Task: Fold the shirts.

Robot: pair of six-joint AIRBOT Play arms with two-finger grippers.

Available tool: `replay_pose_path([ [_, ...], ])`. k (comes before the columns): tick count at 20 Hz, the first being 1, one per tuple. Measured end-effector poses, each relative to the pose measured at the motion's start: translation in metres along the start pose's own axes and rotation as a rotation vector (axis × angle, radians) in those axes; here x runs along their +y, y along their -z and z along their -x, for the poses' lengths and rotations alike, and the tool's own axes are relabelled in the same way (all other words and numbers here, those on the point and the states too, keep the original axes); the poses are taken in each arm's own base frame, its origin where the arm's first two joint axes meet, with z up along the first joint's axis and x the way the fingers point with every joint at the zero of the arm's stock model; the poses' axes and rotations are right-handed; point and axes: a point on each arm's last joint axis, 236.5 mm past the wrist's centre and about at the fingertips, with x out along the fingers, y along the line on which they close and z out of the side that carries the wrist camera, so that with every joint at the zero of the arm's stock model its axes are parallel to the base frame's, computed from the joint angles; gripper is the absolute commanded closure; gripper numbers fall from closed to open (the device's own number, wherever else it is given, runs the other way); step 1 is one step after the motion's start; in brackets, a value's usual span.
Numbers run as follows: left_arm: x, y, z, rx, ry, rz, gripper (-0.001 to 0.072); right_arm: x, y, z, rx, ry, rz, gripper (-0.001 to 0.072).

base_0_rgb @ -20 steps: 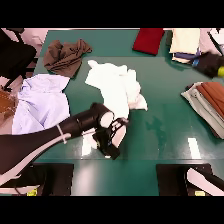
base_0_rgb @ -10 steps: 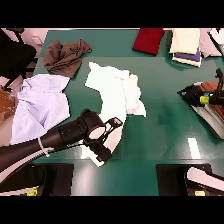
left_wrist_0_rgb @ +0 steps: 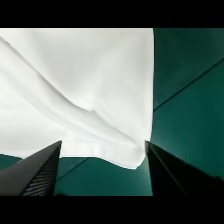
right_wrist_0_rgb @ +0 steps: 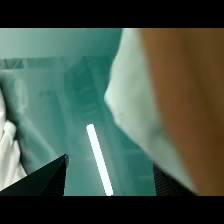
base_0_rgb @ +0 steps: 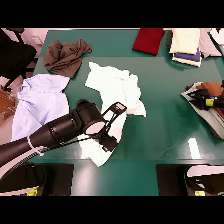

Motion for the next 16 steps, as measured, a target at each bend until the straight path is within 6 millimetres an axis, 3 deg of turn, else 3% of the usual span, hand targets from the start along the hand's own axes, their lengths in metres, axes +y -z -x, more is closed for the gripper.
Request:
replay_pose_path([
  [5, 0.002, -0.005, 0.004, -0.019, -0.012, 0.018, 0.0097, -0.025, -0.048, 0.027, -0.079, 0.091, 0.021, 0.0196],
  [9, 0.006, -0.004, 0.005, -0.015, -0.029, 0.024, 0.0097, -0.034, -0.064, 0.038, -0.103, 0.130, 0.027, 0.0194],
  [10, 0.009, -0.005, 0.005, -0.020, -0.038, 0.024, 0.0096, -0.029, -0.064, 0.038, -0.097, 0.115, 0.032, 0.0194],
  [12, 0.023, -0.012, 0.006, -0.051, -0.100, 0.019, 0.0096, 0.001, -0.059, 0.034, -0.080, 0.049, 0.060, 0.0190],
  [14, 0.054, -0.027, 0.015, -0.117, -0.233, 0.031, 0.0096, 0.041, -0.046, 0.024, -0.057, -0.016, 0.108, 0.0185],
  [16, 0.086, -0.046, 0.030, -0.207, -0.366, 0.048, 0.0096, 0.084, -0.018, 0.002, 0.012, -0.072, 0.180, 0.0185],
])
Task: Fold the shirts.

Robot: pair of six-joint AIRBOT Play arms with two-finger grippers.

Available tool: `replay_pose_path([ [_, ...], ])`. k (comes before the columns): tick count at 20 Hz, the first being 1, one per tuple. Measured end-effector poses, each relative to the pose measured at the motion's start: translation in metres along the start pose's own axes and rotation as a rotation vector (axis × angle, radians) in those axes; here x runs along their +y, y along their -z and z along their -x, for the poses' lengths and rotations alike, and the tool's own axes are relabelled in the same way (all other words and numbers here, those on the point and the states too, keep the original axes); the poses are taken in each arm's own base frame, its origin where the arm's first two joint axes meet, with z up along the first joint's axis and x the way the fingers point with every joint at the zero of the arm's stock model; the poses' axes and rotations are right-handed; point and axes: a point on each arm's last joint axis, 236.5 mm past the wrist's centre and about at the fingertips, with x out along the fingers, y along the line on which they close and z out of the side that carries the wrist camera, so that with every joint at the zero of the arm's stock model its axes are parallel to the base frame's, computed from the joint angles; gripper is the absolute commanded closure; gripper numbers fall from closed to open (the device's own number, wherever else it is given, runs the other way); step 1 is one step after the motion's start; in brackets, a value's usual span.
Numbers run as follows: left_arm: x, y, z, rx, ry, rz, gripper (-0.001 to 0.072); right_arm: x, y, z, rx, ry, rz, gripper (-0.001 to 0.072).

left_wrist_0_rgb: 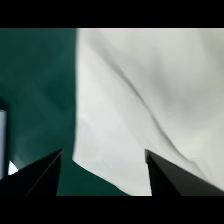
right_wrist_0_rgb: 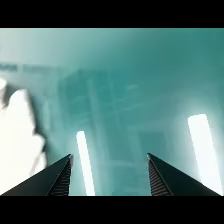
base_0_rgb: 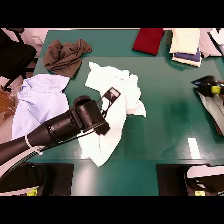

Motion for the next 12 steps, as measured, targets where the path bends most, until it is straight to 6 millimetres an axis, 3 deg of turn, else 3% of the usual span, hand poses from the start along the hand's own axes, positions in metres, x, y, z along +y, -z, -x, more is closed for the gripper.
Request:
replay_pose_path([
  [3, 0.039, -0.023, -0.002, -0.078, -0.105, 0.068, 0.0095, 0.054, 0.044, -0.048, 0.152, -0.047, 0.121, 0.0185],
  [6, 0.078, -0.036, -0.005, -0.114, -0.134, 0.189, 0.0096, 0.077, 0.087, -0.093, 0.309, -0.038, 0.228, 0.0184],
  [9, 0.101, -0.045, -0.012, -0.134, -0.048, 0.337, 0.0096, 0.099, 0.105, -0.139, 0.392, -0.066, 0.264, 0.0185],
  [12, 0.105, -0.045, -0.014, -0.119, 0.072, 0.435, 0.0096, 0.116, 0.112, -0.178, 0.435, -0.098, 0.250, 0.0186],
])
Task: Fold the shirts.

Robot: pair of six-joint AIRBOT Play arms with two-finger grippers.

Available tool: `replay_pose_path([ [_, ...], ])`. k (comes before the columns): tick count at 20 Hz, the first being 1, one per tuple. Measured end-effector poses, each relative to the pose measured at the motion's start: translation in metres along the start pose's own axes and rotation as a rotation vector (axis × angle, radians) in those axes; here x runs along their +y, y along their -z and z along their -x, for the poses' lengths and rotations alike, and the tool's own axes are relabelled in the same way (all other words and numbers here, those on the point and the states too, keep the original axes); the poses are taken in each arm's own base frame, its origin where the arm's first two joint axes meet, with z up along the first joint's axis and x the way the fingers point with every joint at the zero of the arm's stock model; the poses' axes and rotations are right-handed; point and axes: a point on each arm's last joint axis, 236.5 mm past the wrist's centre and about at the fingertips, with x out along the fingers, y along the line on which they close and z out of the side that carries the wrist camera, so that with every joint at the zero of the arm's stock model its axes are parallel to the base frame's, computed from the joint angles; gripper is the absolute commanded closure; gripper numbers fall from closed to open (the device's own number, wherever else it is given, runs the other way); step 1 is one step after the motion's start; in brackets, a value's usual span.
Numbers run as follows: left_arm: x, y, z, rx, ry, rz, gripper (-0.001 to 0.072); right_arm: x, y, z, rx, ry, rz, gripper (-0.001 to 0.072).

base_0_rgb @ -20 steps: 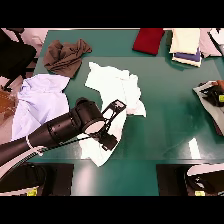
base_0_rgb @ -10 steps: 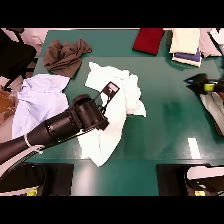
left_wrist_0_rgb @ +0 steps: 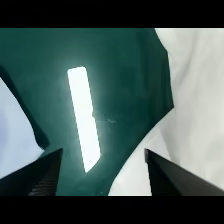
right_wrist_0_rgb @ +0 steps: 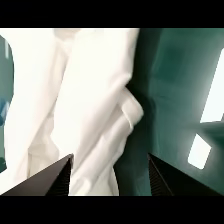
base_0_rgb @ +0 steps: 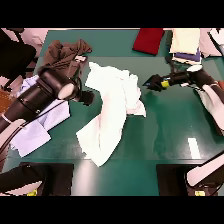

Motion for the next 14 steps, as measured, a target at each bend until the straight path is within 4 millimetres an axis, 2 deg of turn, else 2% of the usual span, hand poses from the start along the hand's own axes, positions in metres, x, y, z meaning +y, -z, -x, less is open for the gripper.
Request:
replay_pose_path([
  [4, -0.004, 0.000, 0.001, 0.020, 0.077, 0.047, 0.0096, 0.002, 0.001, -0.040, 0.102, -0.013, -0.032, 0.0187],
  [7, -0.006, 0.000, 0.002, 0.025, 0.101, 0.060, 0.0096, 0.000, 0.008, -0.052, 0.171, 0.010, -0.049, 0.0201],
  [8, -0.007, 0.000, 0.002, 0.027, 0.107, 0.062, 0.0096, -0.001, 0.010, -0.054, 0.186, 0.021, -0.048, 0.0272],
  [9, -0.007, -0.001, 0.002, 0.025, 0.110, 0.061, 0.0096, -0.003, 0.011, -0.056, 0.196, 0.033, -0.050, 0.0451],
  [10, -0.008, -0.001, 0.002, 0.025, 0.115, 0.064, 0.0096, -0.006, 0.013, -0.057, 0.208, 0.044, -0.049, 0.0661],
  [12, -0.009, -0.003, 0.003, 0.019, 0.122, 0.067, 0.0096, 0.001, 0.016, -0.057, 0.222, 0.023, -0.040, 0.0686],
  [14, -0.009, -0.006, 0.002, 0.004, 0.122, 0.066, 0.0096, 0.024, 0.013, -0.045, 0.215, -0.030, -0.009, 0.0686],
])
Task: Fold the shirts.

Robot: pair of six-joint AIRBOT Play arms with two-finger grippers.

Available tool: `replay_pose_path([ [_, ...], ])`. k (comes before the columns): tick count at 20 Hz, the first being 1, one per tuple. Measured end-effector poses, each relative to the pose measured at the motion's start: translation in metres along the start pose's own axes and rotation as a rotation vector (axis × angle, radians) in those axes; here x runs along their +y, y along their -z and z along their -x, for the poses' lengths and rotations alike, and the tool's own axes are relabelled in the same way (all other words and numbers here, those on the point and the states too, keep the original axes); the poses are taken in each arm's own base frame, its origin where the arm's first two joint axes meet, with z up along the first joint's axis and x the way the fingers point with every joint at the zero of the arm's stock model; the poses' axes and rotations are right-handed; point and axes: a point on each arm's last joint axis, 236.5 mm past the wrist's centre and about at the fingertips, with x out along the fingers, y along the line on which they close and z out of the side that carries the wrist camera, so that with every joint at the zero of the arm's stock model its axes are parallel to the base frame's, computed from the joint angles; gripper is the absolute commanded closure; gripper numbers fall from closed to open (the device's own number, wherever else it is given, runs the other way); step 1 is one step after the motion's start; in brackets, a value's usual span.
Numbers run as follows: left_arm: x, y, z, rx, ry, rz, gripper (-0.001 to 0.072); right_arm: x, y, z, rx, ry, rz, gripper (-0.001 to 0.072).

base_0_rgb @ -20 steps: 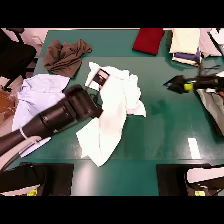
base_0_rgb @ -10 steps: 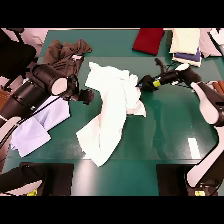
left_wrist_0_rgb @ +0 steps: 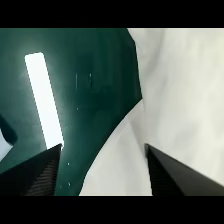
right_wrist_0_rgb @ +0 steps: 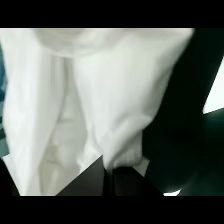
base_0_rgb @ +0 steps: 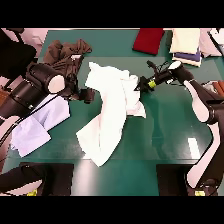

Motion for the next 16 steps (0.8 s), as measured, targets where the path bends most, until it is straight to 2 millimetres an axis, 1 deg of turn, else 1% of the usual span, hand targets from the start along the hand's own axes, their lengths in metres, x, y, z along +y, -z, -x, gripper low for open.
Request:
replay_pose_path([
  [2, 0.003, -0.006, -0.006, -0.025, -0.015, -0.011, 0.0096, 0.028, 0.000, 0.030, -0.030, -0.016, 0.060, 0.0686],
  [4, 0.004, -0.007, -0.020, -0.036, -0.022, -0.017, 0.0096, 0.052, 0.008, 0.065, -0.053, 0.026, 0.134, 0.0686],
  [5, 0.004, -0.003, -0.030, -0.022, -0.025, -0.017, 0.0096, 0.060, 0.014, 0.082, -0.059, 0.068, 0.162, 0.0686],
  [6, 0.005, 0.003, -0.041, 0.000, -0.030, -0.018, 0.0096, 0.063, 0.023, 0.099, -0.060, 0.129, 0.187, 0.0686],
  [8, 0.009, 0.026, -0.062, 0.081, -0.045, -0.025, 0.0095, 0.066, 0.039, 0.129, -0.070, 0.236, 0.208, 0.0686],
  [11, 0.027, 0.078, -0.083, 0.252, -0.098, -0.050, 0.0095, 0.064, 0.065, 0.157, -0.086, 0.327, 0.192, 0.0686],
  [12, 0.034, 0.098, -0.086, 0.319, -0.105, -0.053, 0.0095, 0.060, 0.073, 0.162, -0.088, 0.344, 0.180, 0.0686],
  [14, 0.040, 0.128, -0.090, 0.429, -0.077, -0.048, 0.0096, 0.052, 0.090, 0.169, -0.094, 0.367, 0.151, 0.0686],
  [15, 0.039, 0.141, -0.091, 0.478, -0.038, -0.038, 0.0096, 0.047, 0.097, 0.172, -0.100, 0.374, 0.138, 0.0686],
  [16, 0.036, 0.149, -0.092, 0.509, 0.014, -0.027, 0.0096, 0.042, 0.104, 0.172, -0.101, 0.381, 0.126, 0.0686],
])
